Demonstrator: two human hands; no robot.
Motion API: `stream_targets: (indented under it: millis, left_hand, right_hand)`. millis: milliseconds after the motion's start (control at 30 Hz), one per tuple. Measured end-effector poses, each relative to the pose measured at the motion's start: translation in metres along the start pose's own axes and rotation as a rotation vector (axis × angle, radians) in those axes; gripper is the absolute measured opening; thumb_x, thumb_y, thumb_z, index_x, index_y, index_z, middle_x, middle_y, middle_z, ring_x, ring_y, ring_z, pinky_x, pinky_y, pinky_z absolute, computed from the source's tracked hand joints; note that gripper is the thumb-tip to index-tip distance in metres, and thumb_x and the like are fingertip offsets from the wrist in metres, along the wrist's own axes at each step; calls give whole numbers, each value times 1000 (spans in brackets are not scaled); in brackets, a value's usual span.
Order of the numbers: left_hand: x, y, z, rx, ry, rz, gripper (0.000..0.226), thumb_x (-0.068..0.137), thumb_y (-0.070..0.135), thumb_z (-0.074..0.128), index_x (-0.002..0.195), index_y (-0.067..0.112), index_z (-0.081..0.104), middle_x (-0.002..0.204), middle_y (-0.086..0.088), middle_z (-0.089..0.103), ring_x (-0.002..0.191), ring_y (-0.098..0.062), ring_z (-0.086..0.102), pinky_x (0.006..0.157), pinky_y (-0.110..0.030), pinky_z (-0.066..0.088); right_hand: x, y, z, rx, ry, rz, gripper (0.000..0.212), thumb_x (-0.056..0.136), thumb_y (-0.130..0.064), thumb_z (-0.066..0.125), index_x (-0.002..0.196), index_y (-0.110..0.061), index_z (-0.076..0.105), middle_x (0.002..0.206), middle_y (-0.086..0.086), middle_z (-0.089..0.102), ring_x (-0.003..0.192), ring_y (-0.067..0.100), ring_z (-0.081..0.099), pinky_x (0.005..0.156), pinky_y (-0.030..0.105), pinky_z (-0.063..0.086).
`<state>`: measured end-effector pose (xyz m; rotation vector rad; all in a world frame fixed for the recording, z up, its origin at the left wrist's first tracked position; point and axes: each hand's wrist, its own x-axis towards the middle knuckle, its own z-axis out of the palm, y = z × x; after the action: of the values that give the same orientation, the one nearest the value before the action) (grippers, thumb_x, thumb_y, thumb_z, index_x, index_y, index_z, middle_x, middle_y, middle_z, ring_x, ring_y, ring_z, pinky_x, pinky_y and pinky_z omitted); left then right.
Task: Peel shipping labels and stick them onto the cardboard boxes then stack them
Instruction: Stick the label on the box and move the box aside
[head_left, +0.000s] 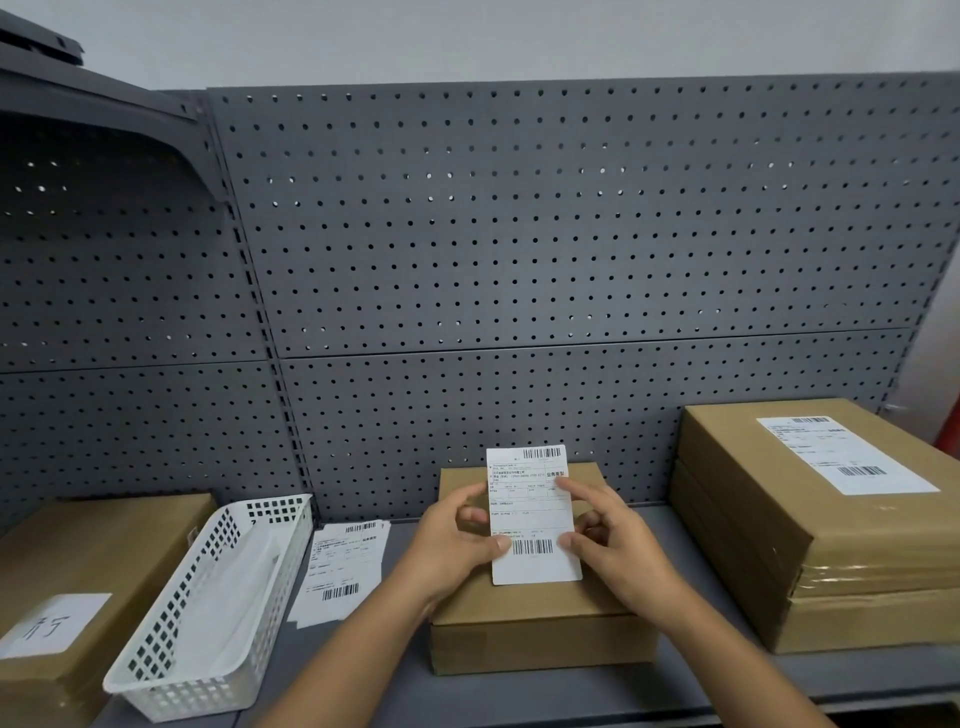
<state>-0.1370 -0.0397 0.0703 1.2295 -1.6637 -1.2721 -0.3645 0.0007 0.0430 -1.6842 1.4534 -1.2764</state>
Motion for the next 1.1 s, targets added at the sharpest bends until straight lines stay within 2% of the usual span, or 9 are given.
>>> stream_targets:
  millis: [133, 267, 433, 533, 633, 800, 900, 1033, 1100]
  left_hand:
    - [0, -3, 3, 38, -11, 15, 65, 87, -4, 78, 143, 22, 55, 104, -2, 66, 63, 5, 70, 60, -9, 51]
    - [1, -9, 6, 68, 10, 10, 69, 84, -6, 80, 141, 24, 54, 112, -8, 67, 68, -6, 69, 64, -13, 56]
    - [6, -21, 13, 76, 33, 32, 83, 83, -6, 79, 152, 28, 45, 111, -2, 65, 71, -12, 63, 73, -19, 57]
    - [5, -24, 15, 82, 57, 52, 84, 85, -4, 79, 153, 31, 44, 109, 0, 67, 68, -9, 61, 70, -15, 55]
    - [3, -27, 19, 83, 76, 77, 85, 87, -4, 76, 154, 34, 42, 106, 1, 68, 64, -5, 57, 69, -12, 52]
    - [0, -28, 24, 174, 107, 122, 87, 91, 3, 73, 149, 53, 32, 102, 11, 66, 65, 3, 59, 71, -9, 49]
    - [-2, -29, 30, 207, 139, 122, 86, 93, 4, 69, 149, 57, 32, 99, 17, 65, 65, 3, 60, 73, -16, 50]
    - [-2, -39, 32, 203, 194, 103, 83, 93, 11, 70, 158, 44, 31, 104, 19, 66, 74, 0, 64, 80, -26, 56]
    - [-1, -42, 32, 208, 197, 99, 89, 89, 21, 76, 161, 41, 26, 105, 21, 67, 79, -2, 66, 85, -33, 58]
  right_hand:
    - [-2, 1, 1, -20, -2, -3, 63, 91, 5, 69, 138, -35, 56, 122, -5, 56, 87, 5, 59, 80, 16, 51]
    - [-5, 2, 5, -86, -25, -30, 56, 92, 6, 67, 134, -29, 61, 131, -12, 54, 91, 1, 59, 79, 13, 49]
    - [-5, 5, 8, -178, -50, -33, 47, 91, 4, 67, 126, -27, 65, 124, -16, 55, 89, -1, 56, 78, 9, 44]
    - [-5, 7, 8, -214, -37, -21, 40, 91, -3, 69, 122, -29, 65, 121, -16, 58, 91, 0, 57, 77, 9, 43]
    - [-3, 8, 9, -219, -38, 6, 35, 88, -20, 76, 119, -33, 64, 119, -15, 60, 90, 0, 56, 74, 11, 44]
    - [-3, 5, 12, -224, -76, 63, 47, 79, -38, 86, 117, -34, 59, 114, -19, 57, 88, 0, 56, 72, 16, 45]
    - [-3, 6, 13, -245, -63, 66, 48, 78, -40, 85, 116, -36, 56, 115, -22, 56, 95, 1, 55, 74, 16, 43]
    - [-2, 9, 13, -271, -57, 57, 51, 75, -44, 85, 116, -38, 55, 117, -28, 51, 109, 4, 50, 85, 22, 45]
    - [-2, 9, 14, -287, -55, 58, 54, 73, -49, 85, 116, -39, 53, 118, -27, 50, 112, 1, 47, 87, 19, 42]
